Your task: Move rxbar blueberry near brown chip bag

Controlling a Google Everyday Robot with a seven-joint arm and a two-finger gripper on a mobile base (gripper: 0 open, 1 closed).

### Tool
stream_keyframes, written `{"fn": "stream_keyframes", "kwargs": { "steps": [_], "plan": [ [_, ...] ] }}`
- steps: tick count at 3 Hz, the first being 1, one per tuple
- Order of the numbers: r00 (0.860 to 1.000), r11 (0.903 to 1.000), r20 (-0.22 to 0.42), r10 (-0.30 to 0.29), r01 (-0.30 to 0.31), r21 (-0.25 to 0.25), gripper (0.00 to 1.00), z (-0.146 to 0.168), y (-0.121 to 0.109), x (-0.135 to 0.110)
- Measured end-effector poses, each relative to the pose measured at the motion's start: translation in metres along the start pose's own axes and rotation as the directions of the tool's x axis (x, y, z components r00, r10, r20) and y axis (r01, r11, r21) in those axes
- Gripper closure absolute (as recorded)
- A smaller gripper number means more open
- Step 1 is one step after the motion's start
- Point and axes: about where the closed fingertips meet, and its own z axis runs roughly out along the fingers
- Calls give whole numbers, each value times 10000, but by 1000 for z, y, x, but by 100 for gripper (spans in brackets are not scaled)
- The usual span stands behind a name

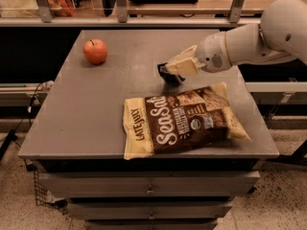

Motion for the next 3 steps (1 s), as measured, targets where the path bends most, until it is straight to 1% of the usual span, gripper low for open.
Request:
{"fn": "stream_keyframes", "kwargs": {
  "steps": [1, 2, 3],
  "plan": [
    [9999, 9994, 48, 89, -88, -345, 20, 4, 5, -3],
    [9999, 10000, 140, 90, -90, -26, 0, -9, -7, -3],
    [9995, 9954, 313, 56, -85, 957, 0, -47, -43, 12]
  ]
}}
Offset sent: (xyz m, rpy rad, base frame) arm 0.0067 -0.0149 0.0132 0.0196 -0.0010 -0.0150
